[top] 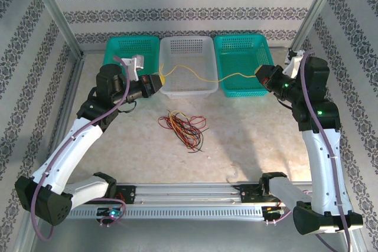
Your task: Untangle the cables
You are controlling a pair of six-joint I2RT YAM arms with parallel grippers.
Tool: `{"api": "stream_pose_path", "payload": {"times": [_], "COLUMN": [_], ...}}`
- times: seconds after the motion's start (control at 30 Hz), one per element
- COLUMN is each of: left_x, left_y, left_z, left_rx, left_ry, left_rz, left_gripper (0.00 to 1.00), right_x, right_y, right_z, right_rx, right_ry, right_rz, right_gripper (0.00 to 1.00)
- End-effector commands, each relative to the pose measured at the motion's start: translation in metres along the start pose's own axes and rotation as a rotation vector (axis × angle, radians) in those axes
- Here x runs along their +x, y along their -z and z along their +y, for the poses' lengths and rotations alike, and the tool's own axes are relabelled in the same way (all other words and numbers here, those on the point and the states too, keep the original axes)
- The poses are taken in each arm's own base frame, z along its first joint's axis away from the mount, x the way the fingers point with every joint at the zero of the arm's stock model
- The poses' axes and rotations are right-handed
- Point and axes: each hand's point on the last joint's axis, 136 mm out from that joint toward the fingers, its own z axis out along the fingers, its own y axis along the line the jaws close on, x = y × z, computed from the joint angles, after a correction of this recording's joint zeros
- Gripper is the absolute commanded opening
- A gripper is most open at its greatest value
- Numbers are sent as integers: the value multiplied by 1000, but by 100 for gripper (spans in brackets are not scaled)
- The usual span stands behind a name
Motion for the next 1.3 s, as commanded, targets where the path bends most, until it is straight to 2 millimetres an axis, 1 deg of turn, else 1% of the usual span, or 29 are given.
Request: {"api": "stream_pose_path", "payload": {"times": [0.0,0.1,0.2,0.27,0.3,0.37,0.4,0.43,0.47,0.5,0.53,0.57,0.6,0.67,0.73,0.77,0.83,0.9,0.93,0.97,1.0,1.03,1.07,1.1,1.13,1.17,1.23,1.27], "left_x": [-16,-15,-12,-9,-8,-4,1,9,16,24,30,35,36,30,17,12,4,-1,-1,0,2,6,14,19,17,10,-10,-19], "left_y": [11,10,8,9,12,18,23,27,33,44,54,62,70,82,92,95,95,88,84,84,86,91,99,104,101,93,72,65], "left_z": [5,8,9,16,22,39,51,66,80,97,107,110,108,94,76,71,61,49,47,49,56,68,83,90,86,73,35,19], "left_rx": [-49,-53,-36,-65,-94,-172,-230,-297,-366,-454,-511,-529,-523,-472,-426,-416,-387,-323,-311,-322,-361,-434,-529,-582,-562,-484,-284,-226], "left_ry": [-13,1,14,26,33,57,75,93,107,128,142,147,153,159,156,160,189,225,247,267,285,304,331,347,345,334,322,306], "left_rz": [-71,-72,-72,-70,-73,-77,-76,-71,-70,-75,-86,-102,-130,-190,-245,-258,-267,-266,-263,-262,-262,-262,-249,-239,-231,-231,-233,-233], "left_gripper": [0,1,14,19,25,45,55,61,63,64,66,67,68,69,69,69,68,66,67,68,69,69,70,71,71,72,75,76], "right_x": [1,0,-2,-6,-9,-16,-20,-23,-25,-26,-28,-28,-29,-29,-31,-32,-36,-40,-43,-46,-50,-54,-59,-62,-65,-66,-68,-68], "right_y": [-3,-3,-5,-6,-8,-14,-20,-24,-29,-35,-41,-47,-54,-66,-77,-80,-85,-89,-90,-90,-90,-89,-88,-88,-87,-87,-85,-84], "right_z": [-4,-3,-2,-3,-3,1,3,9,14,19,22,25,26,27,31,33,39,40,40,39,37,36,37,39,42,46,53,53], "right_rx": [17,13,13,25,30,26,28,31,38,48,64,78,93,114,131,139,158,175,184,191,200,202,197,187,178,167,153,155], "right_ry": [20,11,9,-3,-17,-36,-39,-31,-19,-1,13,19,21,13,10,18,37,35,29,16,-1,-18,-31,-42,-47,-44,-32,-25], "right_rz": [-6,-15,-26,-50,-64,-87,-96,-106,-114,-122,-132,-141,-148,-163,-184,-199,-234,-268,-291,-308,-331,-349,-364,-375,-382,-385,-391,-395], "right_gripper": [0,0,0,0,0,0,0,0,0,0,0,0,0,0,0,0,0,0,0,0,0,0,0,0,0,0,0,0]}}
